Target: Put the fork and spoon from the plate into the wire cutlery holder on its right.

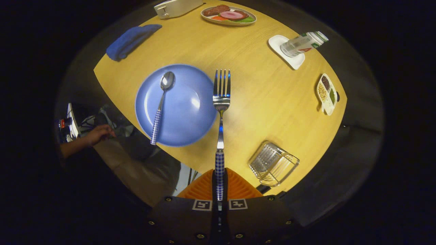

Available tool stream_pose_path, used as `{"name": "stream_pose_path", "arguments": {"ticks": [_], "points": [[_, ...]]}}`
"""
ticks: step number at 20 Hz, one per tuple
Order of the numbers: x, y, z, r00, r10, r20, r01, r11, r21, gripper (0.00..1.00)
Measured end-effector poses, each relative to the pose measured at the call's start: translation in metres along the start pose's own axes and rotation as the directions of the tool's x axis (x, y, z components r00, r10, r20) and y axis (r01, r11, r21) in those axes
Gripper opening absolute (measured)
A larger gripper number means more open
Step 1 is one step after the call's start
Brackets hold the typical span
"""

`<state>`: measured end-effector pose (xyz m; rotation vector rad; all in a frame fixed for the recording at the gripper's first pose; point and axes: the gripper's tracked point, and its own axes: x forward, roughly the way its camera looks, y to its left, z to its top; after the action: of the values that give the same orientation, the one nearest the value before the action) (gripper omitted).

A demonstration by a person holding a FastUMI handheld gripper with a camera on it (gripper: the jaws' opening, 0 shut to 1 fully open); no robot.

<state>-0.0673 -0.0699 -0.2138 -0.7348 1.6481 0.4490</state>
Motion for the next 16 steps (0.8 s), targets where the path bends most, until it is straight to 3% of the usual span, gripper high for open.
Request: {"name": "stream_pose_path", "arguments": {"ticks": [3,8,16], "points": [[0.000,-0.038,-0.050,0.992,-0.089,-0.090,0.087,0.996,-0.032,0.03],[-0.005,-0.076,-0.114,0.959,-0.132,-0.251,0.122,0.991,-0.053,0.03],[0.017,-0.123,-0.130,0.894,-0.201,-0.401,0.164,0.978,-0.125,0.03]]}}
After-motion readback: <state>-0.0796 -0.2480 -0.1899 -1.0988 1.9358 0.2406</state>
